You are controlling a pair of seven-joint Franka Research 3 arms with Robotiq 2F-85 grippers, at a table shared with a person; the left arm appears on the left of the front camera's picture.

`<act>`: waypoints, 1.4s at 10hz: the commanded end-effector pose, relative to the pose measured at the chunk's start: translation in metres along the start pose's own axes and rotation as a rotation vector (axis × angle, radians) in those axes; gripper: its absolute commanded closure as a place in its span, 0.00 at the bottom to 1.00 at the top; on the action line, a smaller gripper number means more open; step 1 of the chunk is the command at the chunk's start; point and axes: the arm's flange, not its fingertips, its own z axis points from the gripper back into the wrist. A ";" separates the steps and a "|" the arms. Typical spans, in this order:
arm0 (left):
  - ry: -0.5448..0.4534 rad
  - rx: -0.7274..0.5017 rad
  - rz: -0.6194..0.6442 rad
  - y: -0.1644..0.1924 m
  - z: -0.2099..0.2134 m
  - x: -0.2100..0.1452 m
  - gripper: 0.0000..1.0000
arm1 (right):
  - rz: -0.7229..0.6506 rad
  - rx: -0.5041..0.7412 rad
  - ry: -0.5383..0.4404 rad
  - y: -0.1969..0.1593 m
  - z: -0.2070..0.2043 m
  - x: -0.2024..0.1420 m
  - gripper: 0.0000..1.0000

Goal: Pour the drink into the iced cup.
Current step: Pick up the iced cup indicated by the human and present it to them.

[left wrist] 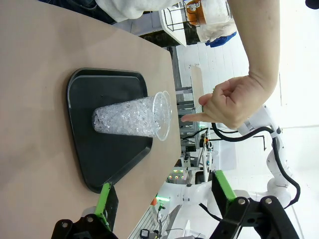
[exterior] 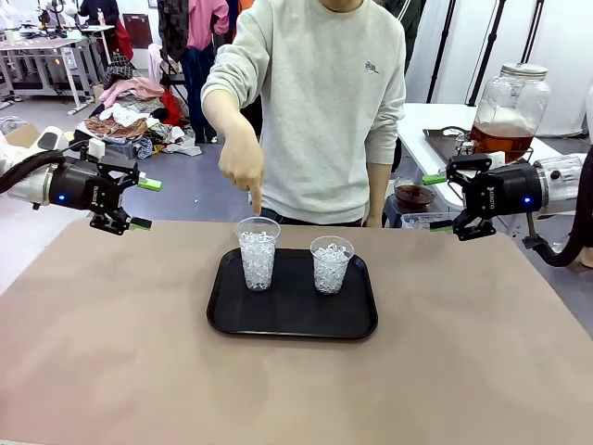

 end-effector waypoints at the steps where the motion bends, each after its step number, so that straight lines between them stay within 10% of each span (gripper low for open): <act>1: -0.004 -0.006 -0.001 -0.001 0.000 -0.002 0.00 | 0.001 0.000 -0.003 0.001 0.000 0.000 0.00; 4: 0.008 -0.002 -0.030 -0.001 -0.002 0.001 0.00 | 0.001 0.000 -0.003 0.001 0.000 0.000 0.00; 14: -0.010 0.089 -0.740 0.010 -0.037 0.001 0.00 | 0.001 0.000 -0.003 0.001 0.000 0.000 0.00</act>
